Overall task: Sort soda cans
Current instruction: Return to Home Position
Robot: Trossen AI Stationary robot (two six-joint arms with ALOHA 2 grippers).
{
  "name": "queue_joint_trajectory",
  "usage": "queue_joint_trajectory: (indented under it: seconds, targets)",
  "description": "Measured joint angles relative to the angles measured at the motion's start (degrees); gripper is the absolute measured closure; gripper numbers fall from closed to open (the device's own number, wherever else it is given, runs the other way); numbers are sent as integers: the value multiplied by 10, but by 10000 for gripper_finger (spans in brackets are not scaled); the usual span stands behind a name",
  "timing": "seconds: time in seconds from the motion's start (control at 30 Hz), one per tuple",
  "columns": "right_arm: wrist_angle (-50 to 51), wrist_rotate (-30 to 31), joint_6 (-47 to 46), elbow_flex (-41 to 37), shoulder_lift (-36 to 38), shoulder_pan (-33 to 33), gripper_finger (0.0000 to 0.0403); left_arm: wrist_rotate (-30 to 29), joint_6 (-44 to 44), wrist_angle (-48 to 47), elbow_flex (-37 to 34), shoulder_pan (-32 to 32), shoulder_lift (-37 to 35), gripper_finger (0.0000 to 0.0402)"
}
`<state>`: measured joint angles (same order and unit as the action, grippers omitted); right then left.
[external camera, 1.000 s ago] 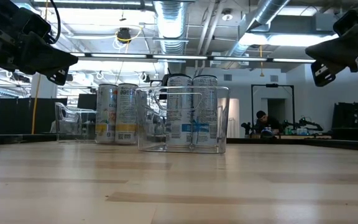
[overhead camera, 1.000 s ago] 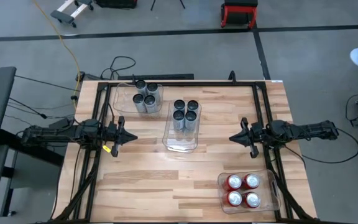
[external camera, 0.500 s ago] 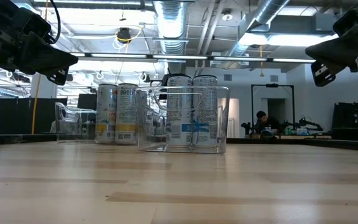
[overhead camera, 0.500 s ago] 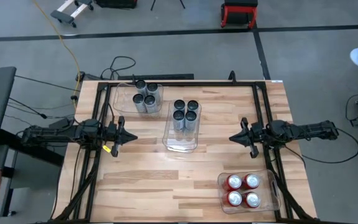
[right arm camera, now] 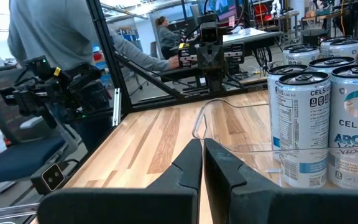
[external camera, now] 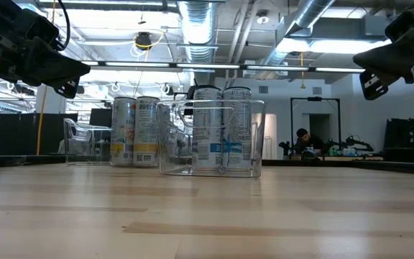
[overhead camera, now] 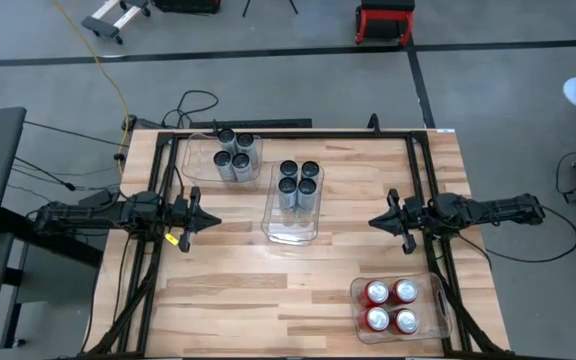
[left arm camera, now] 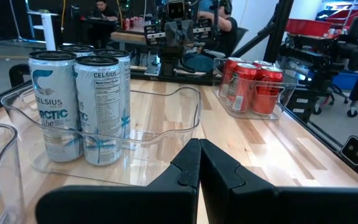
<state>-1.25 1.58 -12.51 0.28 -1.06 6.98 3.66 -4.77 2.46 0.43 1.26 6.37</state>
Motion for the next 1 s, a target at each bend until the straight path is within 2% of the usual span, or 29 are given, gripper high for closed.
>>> queue_joint_trajectory:
  seconds: [1.0]
  targets:
    - [0,0,0,0,0,0,367,0,0,0,0,0,0,401]
